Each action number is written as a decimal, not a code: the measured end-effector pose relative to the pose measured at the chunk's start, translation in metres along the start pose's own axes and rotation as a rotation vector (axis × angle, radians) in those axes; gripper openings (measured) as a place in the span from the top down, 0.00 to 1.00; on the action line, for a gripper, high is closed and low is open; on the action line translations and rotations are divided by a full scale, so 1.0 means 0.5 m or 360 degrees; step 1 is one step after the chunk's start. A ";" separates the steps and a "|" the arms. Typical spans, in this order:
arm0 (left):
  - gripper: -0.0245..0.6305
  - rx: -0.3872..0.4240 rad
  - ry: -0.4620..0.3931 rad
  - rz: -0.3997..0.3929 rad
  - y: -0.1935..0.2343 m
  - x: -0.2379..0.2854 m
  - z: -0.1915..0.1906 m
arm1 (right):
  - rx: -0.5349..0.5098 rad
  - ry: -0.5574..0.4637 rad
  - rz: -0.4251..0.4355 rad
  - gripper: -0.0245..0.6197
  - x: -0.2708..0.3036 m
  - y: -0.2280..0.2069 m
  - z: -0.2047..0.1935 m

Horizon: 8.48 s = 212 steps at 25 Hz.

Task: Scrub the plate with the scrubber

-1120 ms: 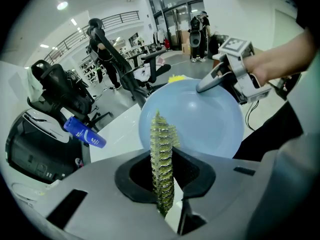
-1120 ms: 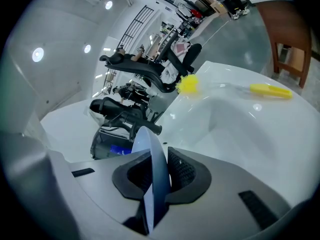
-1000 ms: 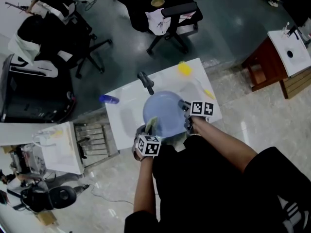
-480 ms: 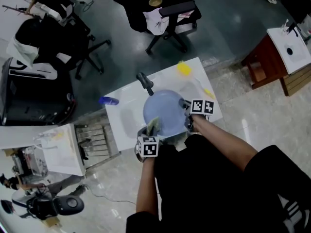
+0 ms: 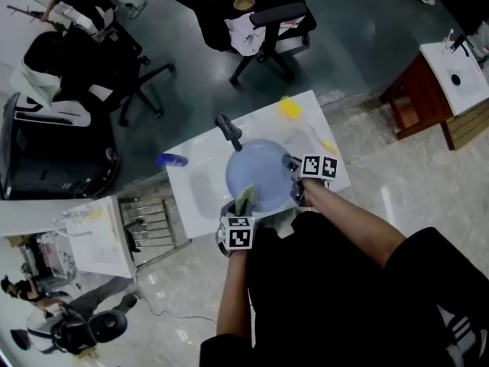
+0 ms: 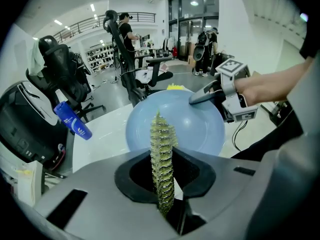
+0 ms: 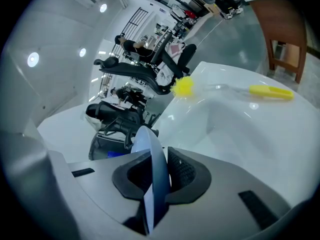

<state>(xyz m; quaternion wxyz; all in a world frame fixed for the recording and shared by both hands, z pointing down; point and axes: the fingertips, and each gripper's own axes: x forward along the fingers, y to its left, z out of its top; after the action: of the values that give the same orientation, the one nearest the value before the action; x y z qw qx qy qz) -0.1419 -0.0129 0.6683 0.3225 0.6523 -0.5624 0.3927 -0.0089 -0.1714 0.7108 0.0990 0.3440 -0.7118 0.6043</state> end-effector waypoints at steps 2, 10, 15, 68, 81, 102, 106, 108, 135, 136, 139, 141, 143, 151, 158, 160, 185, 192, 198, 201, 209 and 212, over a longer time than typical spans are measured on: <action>0.87 -0.0001 -0.0005 -0.0014 -0.008 0.000 0.003 | -0.0003 -0.0001 0.0001 0.90 0.001 0.001 0.001; 0.87 -0.0054 -0.0026 -0.0082 -0.031 0.004 0.008 | 0.0008 -0.0002 -0.0003 0.90 -0.001 -0.002 0.001; 0.87 -0.0085 -0.0028 -0.0115 -0.039 0.009 0.009 | 0.0015 -0.0006 -0.0008 0.90 -0.003 -0.004 0.000; 0.87 -0.0064 -0.0009 -0.0372 -0.157 0.081 0.097 | -0.0012 0.0024 0.0008 0.91 -0.024 0.009 -0.045; 0.86 -0.0086 0.0040 -0.0376 -0.138 0.078 0.094 | -0.0039 0.0014 0.0075 0.92 -0.038 0.017 -0.051; 0.86 -0.0065 0.0044 -0.0262 -0.099 0.075 0.062 | -0.0333 0.0137 0.0060 0.93 -0.079 0.024 -0.113; 0.86 -0.0047 0.0052 -0.0238 -0.093 0.077 0.057 | -0.0371 0.0164 0.0072 0.93 -0.085 0.027 -0.125; 0.86 -0.0048 0.0051 -0.0221 -0.086 0.075 0.058 | -0.0379 0.0164 0.0081 0.93 -0.090 0.028 -0.125; 0.86 -0.0076 0.0072 0.0054 0.063 0.044 0.017 | -0.0404 0.0275 0.0173 0.93 -0.096 0.040 -0.165; 0.86 -0.0073 0.0069 0.0062 0.068 0.043 0.017 | -0.0402 0.0278 0.0179 0.93 -0.095 0.039 -0.163; 0.86 -0.0040 0.0105 0.0084 0.077 0.044 0.005 | -0.0406 0.0276 0.0185 0.93 -0.096 0.039 -0.156; 0.86 0.0021 0.0123 0.0119 0.083 0.041 0.003 | -0.0406 0.0270 0.0184 0.93 -0.097 0.036 -0.153; 0.86 0.0047 0.0122 0.0140 0.089 0.038 0.004 | -0.0400 0.0265 0.0183 0.93 -0.098 0.032 -0.150; 0.86 0.0042 0.0150 0.0132 0.099 0.035 -0.018 | -0.0364 0.0230 0.0179 0.92 -0.094 0.028 -0.130; 0.86 0.0075 0.0189 0.0114 0.087 0.038 -0.027 | -0.0332 0.0202 0.0142 0.92 -0.088 0.021 -0.118; 0.86 0.0092 0.0198 0.0103 0.077 0.042 -0.028 | -0.0312 0.0194 0.0122 0.92 -0.088 0.014 -0.115; 0.87 0.0054 0.0274 -0.0221 -0.032 0.095 -0.033 | -0.0208 0.0149 0.0015 0.91 -0.044 -0.014 -0.083; 0.87 0.0045 0.0318 -0.0331 -0.056 0.115 -0.030 | -0.0210 0.0169 -0.0007 0.91 -0.016 -0.013 -0.077; 0.87 0.0066 0.0335 -0.0417 -0.076 0.132 -0.011 | -0.0224 0.0203 -0.0023 0.91 0.002 -0.015 -0.070; 0.87 0.0046 0.0321 -0.0503 -0.095 0.142 0.003 | -0.0222 0.0215 -0.0026 0.91 0.013 -0.016 -0.063; 0.86 -0.0047 0.0249 -0.0666 -0.120 0.136 0.023 | -0.0264 0.0284 -0.0032 0.92 0.042 -0.027 -0.054; 0.86 -0.0205 0.0181 -0.0638 -0.083 0.117 0.025 | -0.0234 0.0333 -0.0060 0.92 0.042 -0.048 -0.063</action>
<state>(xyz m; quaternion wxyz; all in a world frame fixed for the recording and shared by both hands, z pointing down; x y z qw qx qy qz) -0.0958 -0.0452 0.7140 0.4662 0.7060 -0.4262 0.3202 -0.0185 -0.1507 0.7495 0.2092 0.2843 -0.7333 0.5811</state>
